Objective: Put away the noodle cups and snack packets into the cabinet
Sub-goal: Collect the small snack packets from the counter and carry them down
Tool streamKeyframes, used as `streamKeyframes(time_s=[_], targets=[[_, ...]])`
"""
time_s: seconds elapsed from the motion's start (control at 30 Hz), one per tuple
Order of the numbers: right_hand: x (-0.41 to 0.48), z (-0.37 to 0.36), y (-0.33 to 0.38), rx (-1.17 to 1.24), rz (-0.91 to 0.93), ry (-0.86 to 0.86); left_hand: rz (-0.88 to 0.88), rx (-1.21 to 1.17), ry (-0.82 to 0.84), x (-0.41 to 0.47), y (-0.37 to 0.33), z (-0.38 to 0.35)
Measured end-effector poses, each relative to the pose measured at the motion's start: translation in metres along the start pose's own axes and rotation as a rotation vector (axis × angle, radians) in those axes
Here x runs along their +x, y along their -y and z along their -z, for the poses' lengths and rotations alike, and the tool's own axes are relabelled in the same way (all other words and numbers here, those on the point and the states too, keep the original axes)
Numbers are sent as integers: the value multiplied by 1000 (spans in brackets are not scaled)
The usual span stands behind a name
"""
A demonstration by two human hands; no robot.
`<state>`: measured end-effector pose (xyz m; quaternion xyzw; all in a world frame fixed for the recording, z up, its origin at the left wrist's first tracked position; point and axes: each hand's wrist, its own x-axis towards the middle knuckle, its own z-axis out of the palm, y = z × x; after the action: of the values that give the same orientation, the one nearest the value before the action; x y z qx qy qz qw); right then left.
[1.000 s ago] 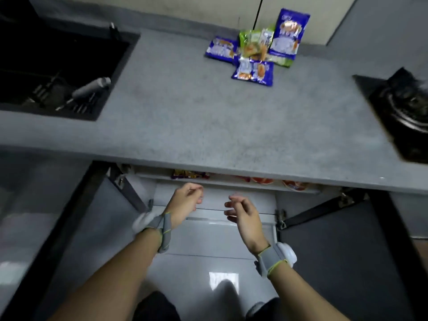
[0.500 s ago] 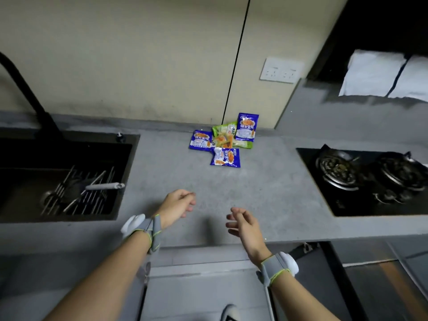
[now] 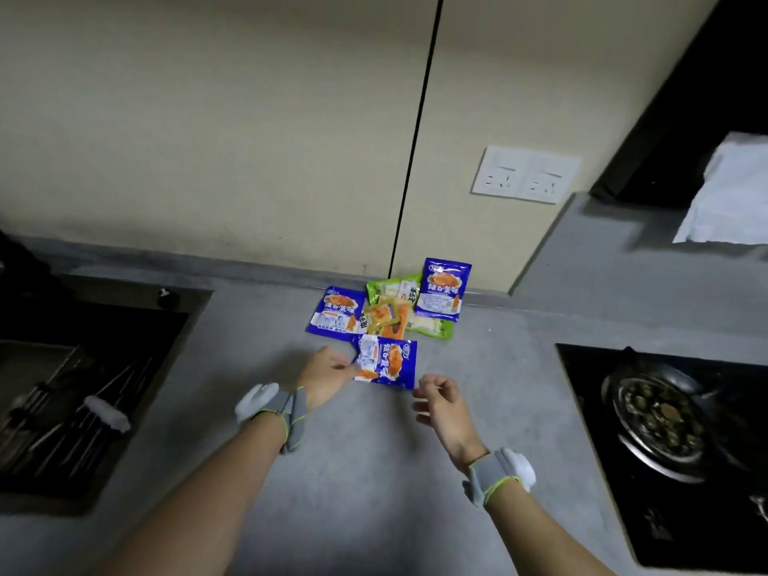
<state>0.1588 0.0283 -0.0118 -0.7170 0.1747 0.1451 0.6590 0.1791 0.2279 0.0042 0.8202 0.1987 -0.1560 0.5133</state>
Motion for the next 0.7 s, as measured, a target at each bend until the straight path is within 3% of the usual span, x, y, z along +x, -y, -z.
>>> streamKeyframes(time_s=[0.17,0.27,0.4,0.57,0.7], targets=[[93,29,20,-126,23,-22,56,229,3,53,-8,-36],[139,42,28,-161,16,-62,192,168,-72,76,-13,-54],[204,47,43,-164,34,-143,362,-37,-31,109,-18,-70],[269,48,54,-128,17,-190,374,138,-119,134,-12,-84],[286,40,52,-187,-15,-209,358,49,-4,143,-3,-85]])
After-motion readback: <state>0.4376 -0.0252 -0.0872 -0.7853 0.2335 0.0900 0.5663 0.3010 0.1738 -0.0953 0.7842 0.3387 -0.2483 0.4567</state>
